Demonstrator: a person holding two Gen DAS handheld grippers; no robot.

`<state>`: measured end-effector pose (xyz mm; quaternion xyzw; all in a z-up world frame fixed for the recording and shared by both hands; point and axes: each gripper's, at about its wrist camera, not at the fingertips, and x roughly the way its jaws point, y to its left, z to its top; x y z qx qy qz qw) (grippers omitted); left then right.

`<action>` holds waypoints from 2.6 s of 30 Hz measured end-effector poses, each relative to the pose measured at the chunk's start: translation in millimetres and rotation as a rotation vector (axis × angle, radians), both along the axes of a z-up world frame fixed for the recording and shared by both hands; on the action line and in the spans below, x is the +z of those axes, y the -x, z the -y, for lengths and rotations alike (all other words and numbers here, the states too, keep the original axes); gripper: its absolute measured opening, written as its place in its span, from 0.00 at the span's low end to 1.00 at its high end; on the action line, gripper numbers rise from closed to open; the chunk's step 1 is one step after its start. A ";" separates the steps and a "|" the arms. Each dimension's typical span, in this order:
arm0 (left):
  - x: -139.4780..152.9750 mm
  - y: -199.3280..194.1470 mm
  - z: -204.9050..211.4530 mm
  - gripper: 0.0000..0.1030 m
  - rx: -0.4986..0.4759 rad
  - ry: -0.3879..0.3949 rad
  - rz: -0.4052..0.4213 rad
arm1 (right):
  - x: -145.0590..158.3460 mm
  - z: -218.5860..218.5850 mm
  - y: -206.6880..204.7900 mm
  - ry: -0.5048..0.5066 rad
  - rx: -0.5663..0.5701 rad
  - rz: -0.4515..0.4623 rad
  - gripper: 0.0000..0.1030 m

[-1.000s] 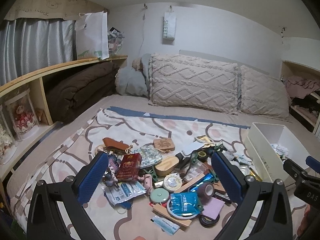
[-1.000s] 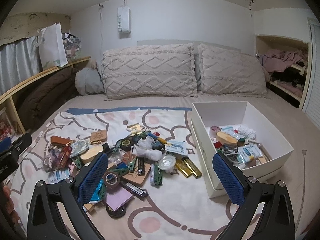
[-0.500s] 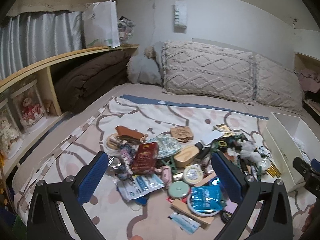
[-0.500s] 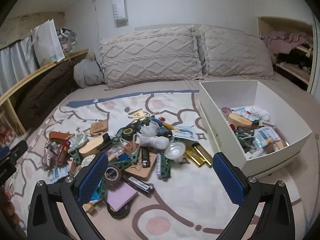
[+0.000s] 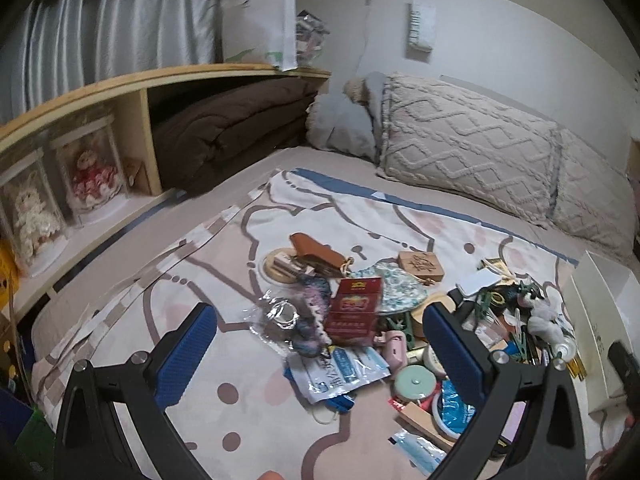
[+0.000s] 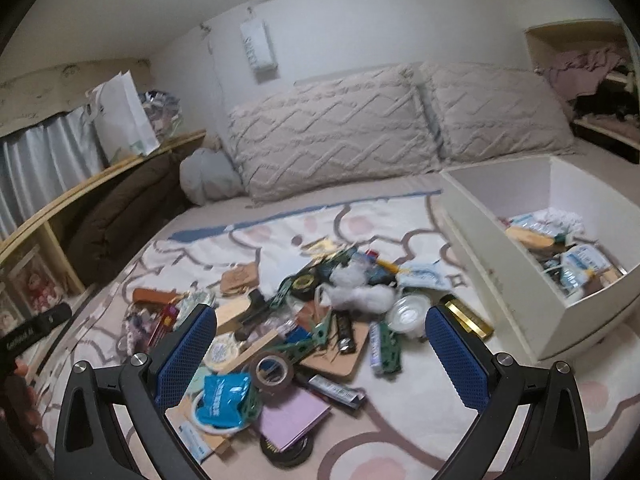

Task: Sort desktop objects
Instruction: 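Move both tools toward the cluttered pile of items on the bed, then lower the right tool over the brown tape roll and close on it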

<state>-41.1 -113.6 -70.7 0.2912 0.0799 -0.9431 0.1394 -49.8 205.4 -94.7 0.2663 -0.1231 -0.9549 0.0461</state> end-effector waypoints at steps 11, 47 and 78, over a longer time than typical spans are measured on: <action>-14.6 5.6 29.7 1.00 0.068 -0.105 0.037 | -37.5 8.4 18.8 0.135 0.098 0.113 1.00; -87.0 51.1 8.1 1.00 0.012 -0.188 0.269 | -88.9 42.0 42.7 0.139 0.229 0.202 0.44; -135.3 85.9 -12.2 1.00 0.070 -0.143 0.384 | -76.9 30.5 32.7 0.173 0.229 0.158 0.09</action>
